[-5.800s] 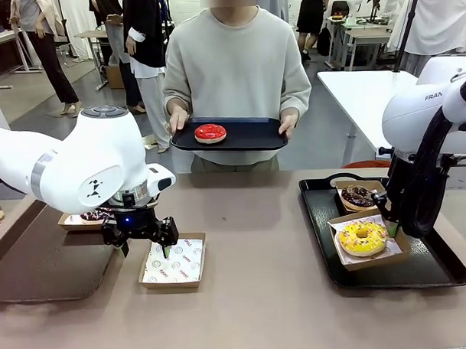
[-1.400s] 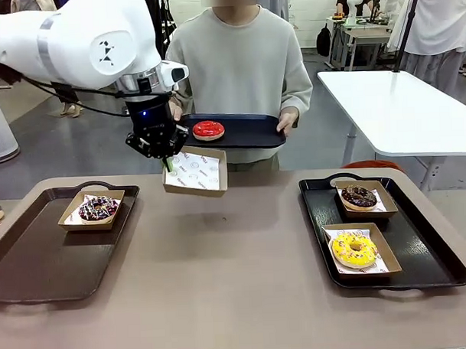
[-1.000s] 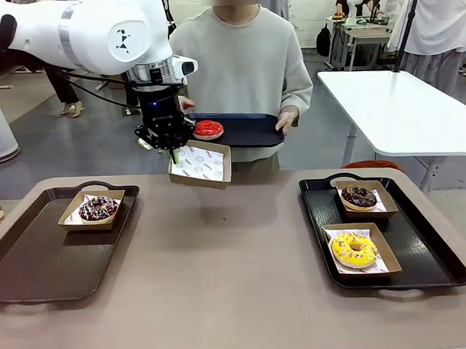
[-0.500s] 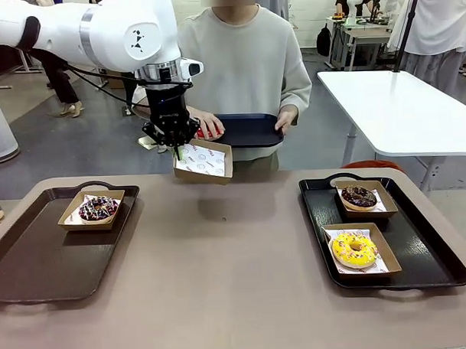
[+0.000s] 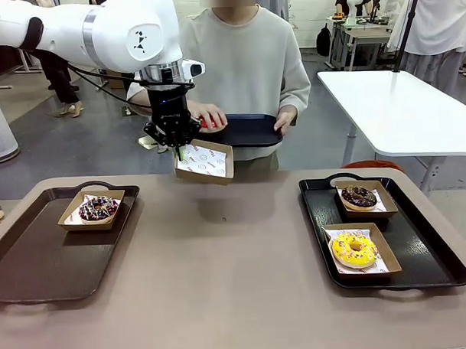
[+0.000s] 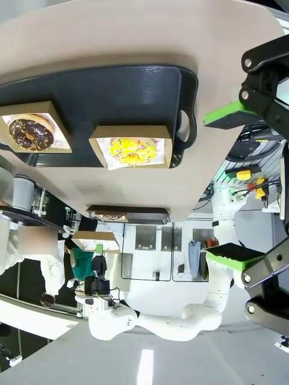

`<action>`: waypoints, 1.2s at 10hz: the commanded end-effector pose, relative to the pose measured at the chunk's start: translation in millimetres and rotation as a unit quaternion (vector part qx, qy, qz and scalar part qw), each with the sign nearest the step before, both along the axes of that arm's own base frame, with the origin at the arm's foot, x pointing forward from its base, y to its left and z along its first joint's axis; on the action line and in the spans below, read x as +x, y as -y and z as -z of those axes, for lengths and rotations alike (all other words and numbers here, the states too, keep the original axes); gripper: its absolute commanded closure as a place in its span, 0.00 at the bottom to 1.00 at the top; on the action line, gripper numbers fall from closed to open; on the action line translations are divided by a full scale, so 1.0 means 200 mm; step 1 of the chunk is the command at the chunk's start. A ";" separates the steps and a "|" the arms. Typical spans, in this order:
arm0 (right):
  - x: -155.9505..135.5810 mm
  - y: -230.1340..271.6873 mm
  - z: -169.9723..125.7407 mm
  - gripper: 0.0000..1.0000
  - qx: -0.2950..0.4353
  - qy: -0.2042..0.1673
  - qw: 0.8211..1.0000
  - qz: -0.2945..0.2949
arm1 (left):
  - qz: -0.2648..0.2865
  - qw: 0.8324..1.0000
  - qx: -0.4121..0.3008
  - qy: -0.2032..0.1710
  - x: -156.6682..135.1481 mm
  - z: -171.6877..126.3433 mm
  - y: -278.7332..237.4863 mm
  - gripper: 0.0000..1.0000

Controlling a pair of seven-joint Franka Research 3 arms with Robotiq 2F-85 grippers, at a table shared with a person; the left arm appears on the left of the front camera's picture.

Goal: Individually package the donuts and arrange them on the tray.
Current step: Place the picked Paper togo box on the Handle tray while simultaneously picking up another Paper togo box from the table with the other hand, then place the picked Paper togo box on the Handle tray.

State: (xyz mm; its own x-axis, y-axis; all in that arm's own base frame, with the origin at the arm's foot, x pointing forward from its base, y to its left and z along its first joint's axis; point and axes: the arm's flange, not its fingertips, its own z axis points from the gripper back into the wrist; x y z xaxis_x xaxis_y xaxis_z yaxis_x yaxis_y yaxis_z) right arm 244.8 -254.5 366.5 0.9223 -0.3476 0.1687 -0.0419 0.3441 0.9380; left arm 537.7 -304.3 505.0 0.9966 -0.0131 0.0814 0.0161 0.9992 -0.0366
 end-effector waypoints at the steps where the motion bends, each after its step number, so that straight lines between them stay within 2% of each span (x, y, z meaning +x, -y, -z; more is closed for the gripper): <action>1: -0.01 0.00 0.00 0.00 0.008 0.007 1.000 0.001 | -0.001 1.000 -0.001 0.001 -0.02 -0.01 -0.01 1.00; 12: -0.01 0.00 0.00 0.00 0.008 0.007 1.000 0.001 | -0.001 1.000 -0.001 0.001 -0.02 -0.01 -0.01 1.00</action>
State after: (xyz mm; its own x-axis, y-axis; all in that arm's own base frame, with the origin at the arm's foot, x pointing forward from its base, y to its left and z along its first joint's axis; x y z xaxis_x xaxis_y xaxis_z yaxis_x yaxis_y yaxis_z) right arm 244.0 -254.9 366.8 0.9219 -0.3490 0.1682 -0.0409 0.3440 0.9381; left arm 538.0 -303.7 505.0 0.9966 -0.0117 0.0814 0.0147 0.9992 -0.0362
